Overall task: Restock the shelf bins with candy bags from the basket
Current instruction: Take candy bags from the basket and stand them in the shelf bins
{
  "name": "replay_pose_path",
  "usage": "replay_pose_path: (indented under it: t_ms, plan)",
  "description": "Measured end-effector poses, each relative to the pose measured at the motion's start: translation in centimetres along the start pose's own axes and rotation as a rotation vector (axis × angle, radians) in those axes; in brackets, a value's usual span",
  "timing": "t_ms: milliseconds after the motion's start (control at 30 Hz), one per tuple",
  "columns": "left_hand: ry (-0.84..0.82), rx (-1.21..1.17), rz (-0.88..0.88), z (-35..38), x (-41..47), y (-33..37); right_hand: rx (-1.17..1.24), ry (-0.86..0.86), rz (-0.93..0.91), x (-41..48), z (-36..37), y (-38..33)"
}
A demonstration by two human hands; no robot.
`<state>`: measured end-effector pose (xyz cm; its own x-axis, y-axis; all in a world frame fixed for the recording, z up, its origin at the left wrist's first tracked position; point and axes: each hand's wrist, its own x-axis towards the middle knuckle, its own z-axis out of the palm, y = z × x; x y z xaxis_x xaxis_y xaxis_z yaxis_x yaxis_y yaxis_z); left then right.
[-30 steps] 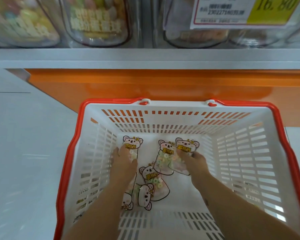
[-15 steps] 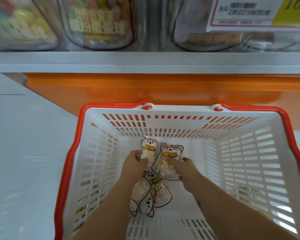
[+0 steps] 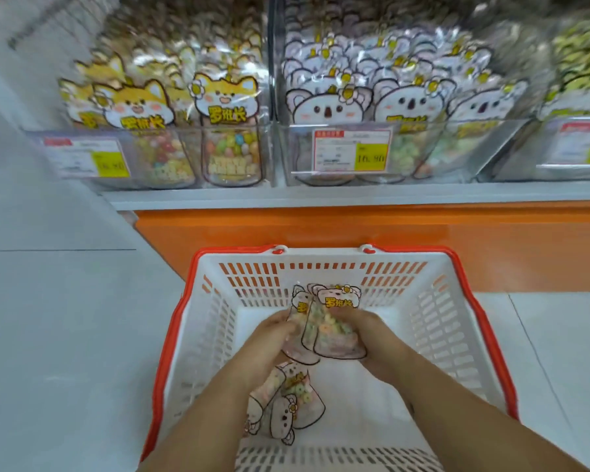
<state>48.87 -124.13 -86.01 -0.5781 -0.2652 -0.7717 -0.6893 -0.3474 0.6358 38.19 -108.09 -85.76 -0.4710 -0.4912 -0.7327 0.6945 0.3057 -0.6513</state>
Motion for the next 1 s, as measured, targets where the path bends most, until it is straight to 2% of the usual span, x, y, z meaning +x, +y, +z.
replay_pose_path:
  t_ms: [133, 200, 367, 467, 567, 700, 900, 1000]
  plan:
    - [-0.032, -0.167, 0.108, 1.8, -4.8, 2.6, -0.106, 0.013, -0.21, -3.6, 0.4, -2.3]
    - [-0.056, -0.152, 0.192, 2.6, -7.0, 4.2, -0.172, -0.018, -0.35, -7.7, 1.8, -4.8]
    - [-0.186, -0.153, 0.418, 3.8, -12.8, 8.4, -0.168, -0.104, -0.621, -14.2, 3.8, -9.3]
    - [-0.182, -0.037, 0.567, 3.7, -15.4, 11.1, -0.268, -0.146, -0.697, -16.7, 4.0, -12.3]
    - [-0.091, 0.218, 0.743, 3.8, -17.9, 15.0, -0.324, -0.185, -0.752, -18.8, 2.5, -16.4]
    - [0.041, 0.555, 0.917, 5.3, -19.9, 21.7, -0.378, -0.106, -0.894, -21.7, 0.2, -22.4]
    - [0.101, 0.76, 0.967, 6.9, -18.6, 27.5, -0.411, 0.094, -0.954, -19.1, -1.5, -25.3]
    - [0.116, 0.719, 0.944, 6.5, -17.2, 28.3, -0.461, 0.113, -0.959, -17.6, -1.6, -26.3]
